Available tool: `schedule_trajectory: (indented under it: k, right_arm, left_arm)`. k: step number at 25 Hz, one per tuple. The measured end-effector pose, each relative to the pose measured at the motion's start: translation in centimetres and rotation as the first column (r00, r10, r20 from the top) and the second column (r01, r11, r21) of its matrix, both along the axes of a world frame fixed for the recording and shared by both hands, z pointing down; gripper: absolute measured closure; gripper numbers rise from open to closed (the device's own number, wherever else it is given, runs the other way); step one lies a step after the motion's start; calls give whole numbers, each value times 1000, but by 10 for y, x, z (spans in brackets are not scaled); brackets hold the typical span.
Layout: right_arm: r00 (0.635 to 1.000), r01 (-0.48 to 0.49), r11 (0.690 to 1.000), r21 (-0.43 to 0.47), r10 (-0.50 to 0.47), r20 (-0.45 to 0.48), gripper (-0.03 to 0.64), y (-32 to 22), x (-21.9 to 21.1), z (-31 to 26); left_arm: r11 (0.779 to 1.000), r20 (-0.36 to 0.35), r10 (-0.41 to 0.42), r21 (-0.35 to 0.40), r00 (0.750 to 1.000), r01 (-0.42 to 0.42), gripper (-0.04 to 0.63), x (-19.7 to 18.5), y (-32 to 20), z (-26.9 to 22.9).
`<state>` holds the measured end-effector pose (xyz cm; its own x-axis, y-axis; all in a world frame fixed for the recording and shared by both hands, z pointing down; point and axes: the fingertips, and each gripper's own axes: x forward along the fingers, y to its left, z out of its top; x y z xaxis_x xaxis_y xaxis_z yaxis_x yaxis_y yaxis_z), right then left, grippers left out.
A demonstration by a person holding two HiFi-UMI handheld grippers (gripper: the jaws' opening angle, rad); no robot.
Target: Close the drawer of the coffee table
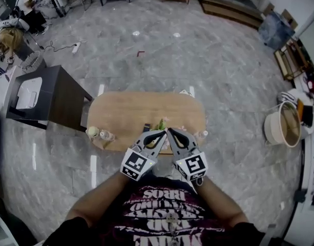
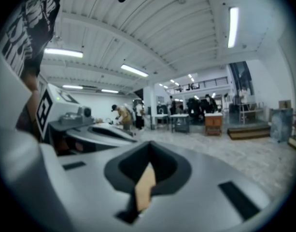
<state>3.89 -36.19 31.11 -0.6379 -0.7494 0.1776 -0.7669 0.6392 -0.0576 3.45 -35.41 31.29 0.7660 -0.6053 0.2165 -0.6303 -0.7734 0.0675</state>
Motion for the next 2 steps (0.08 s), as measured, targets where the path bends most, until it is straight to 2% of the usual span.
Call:
schedule_trajectory:
  k: [2]
  right_arm:
    - [1000, 4, 1000, 2, -4, -4, 584, -22, -13, 2]
  left_arm:
    - [1000, -15, 26, -10, 1000, -26, 574, -9, -19, 4]
